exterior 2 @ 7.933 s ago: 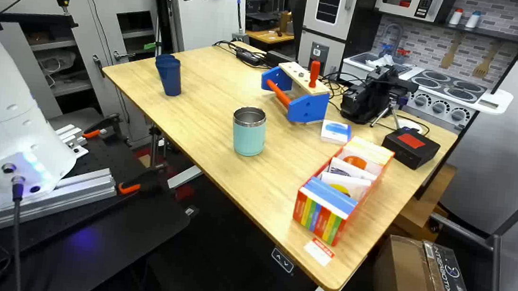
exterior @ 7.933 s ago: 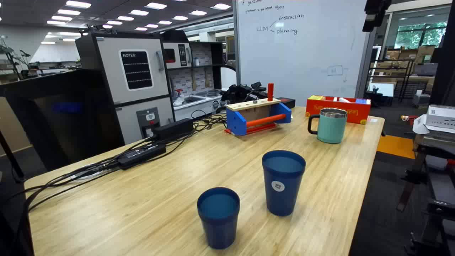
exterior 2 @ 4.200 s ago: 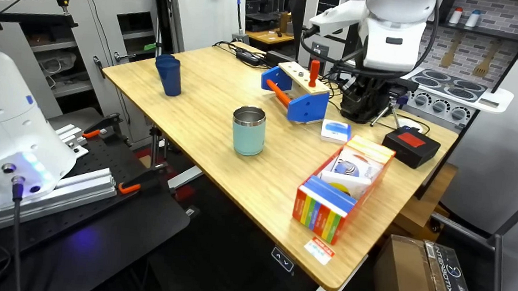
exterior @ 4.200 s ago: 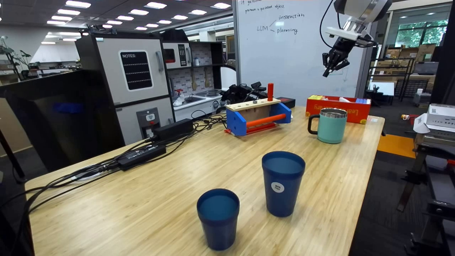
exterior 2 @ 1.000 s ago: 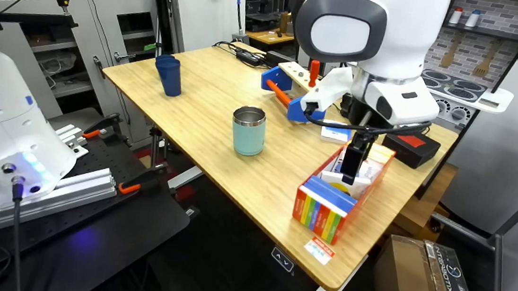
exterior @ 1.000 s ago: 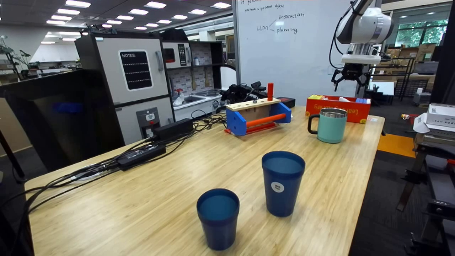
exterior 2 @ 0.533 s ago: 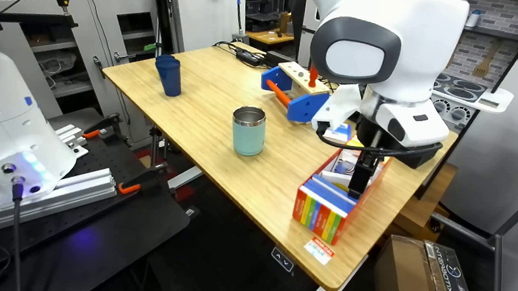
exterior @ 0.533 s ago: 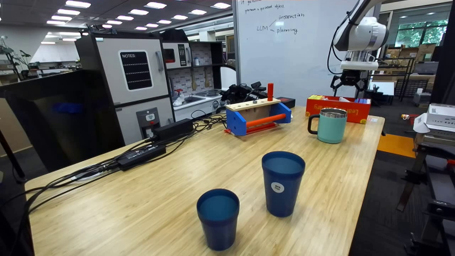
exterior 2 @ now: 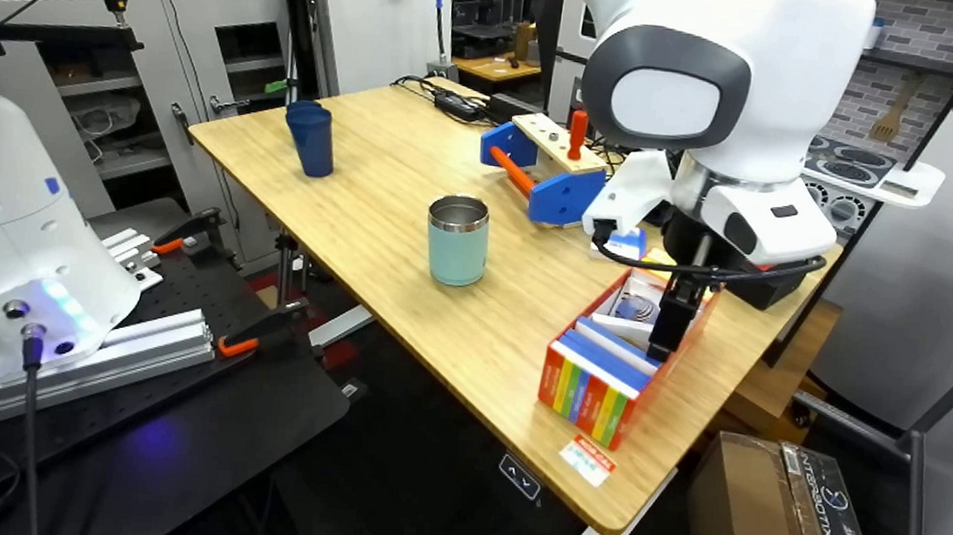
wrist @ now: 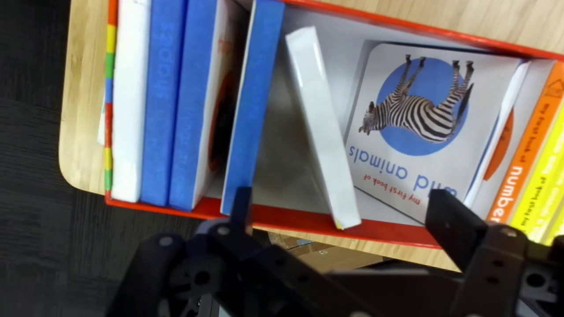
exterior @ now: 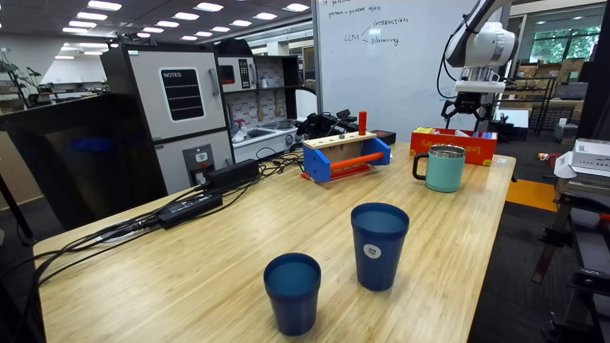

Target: Pick the white object from the box and put it on the table

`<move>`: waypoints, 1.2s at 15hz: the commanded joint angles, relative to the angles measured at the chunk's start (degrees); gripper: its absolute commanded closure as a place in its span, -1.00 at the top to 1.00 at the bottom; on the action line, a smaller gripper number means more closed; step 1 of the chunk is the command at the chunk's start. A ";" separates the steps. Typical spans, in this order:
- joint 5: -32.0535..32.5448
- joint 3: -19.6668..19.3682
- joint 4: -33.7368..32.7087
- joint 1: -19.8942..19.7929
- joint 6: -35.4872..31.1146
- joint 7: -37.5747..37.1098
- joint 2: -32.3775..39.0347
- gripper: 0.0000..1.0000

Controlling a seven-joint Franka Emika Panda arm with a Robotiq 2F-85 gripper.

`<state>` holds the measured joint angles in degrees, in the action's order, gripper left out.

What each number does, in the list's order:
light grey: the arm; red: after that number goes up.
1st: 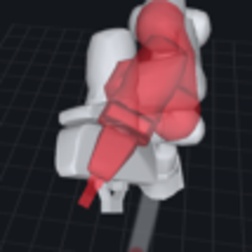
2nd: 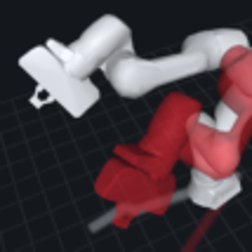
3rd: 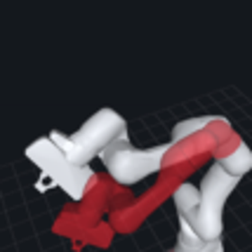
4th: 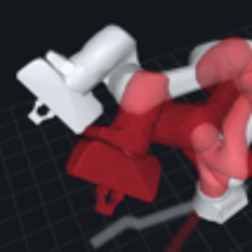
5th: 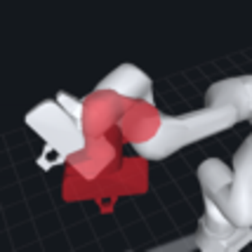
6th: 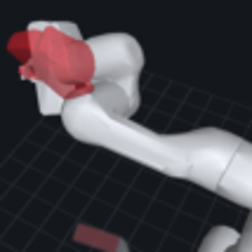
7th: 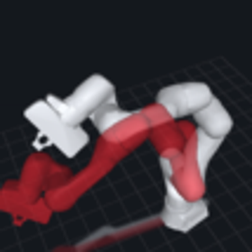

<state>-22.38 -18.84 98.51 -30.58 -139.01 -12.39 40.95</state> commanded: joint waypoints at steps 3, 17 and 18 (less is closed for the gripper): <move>2.01 -0.08 -0.84 -0.28 1.09 -0.47 -0.40 1.00; 1.73 0.25 -1.29 -0.33 1.62 -0.83 0.46 -0.22; 1.72 0.24 -1.32 -0.53 1.80 -0.83 0.78 -0.31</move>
<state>-21.78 -18.78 97.92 -30.35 -138.92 -12.48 41.09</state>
